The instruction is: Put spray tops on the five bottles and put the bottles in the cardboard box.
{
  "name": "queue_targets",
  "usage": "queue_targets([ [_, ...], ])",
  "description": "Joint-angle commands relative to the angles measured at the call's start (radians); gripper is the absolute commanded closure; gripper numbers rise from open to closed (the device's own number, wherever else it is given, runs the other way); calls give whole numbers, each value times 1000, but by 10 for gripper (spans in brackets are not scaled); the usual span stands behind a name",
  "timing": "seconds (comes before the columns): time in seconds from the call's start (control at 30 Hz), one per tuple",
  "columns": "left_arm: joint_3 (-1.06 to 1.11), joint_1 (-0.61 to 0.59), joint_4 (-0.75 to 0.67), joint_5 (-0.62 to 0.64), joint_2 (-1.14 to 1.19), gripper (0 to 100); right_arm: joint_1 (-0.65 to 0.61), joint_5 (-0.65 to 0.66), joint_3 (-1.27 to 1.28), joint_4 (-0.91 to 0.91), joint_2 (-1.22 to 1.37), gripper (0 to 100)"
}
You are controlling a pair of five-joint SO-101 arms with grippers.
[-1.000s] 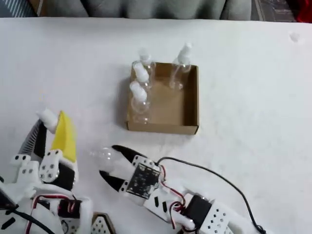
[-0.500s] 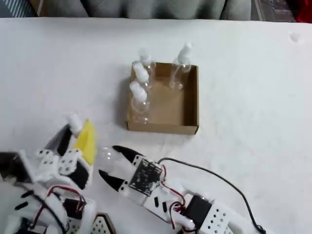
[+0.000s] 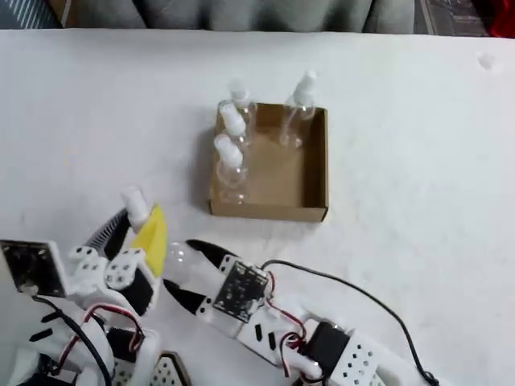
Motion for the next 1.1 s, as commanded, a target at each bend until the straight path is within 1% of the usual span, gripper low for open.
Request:
queue_targets([
  [0.0, 6, 68, 60, -28, -1, 976, 30, -12, -64, -24, -2, 983],
  [0.1, 15, 99, 57, -29, -1, 976, 31, -14, -66, -25, -2, 983],
  [0.17, 44, 111, 26, -29, -1, 976, 31, -18, -66, -25, -2, 983],
  [0.27, 81, 114, 0, -29, -1, 976, 33, -77, -68, -25, -2, 983],
  [0.37, 78, 114, 6, -29, -1, 976, 35, -89, -68, -25, -2, 983],
  [0.53, 78, 113, 8, -29, -2, 976, 91, -97, -83, -25, -4, 983],
  [0.63, 78, 113, 8, -29, -2, 974, 96, -97, -83, -25, -4, 983],
  [0.7, 78, 113, 9, -29, -2, 943, 96, -97, -83, -25, -4, 983],
  [0.83, 78, 113, 40, -23, -2, 797, 97, -97, -83, -25, -4, 983],
  [0.9, 78, 108, 41, -23, -2, 740, 97, -97, -83, -25, -4, 983],
  [0.97, 78, 107, 43, -23, -2, 717, 99, -97, -83, -22, -4, 983],
  [1.07, 66, 107, 43, -23, -2, 717, 127, -97, -83, -24, -4, 983],
])
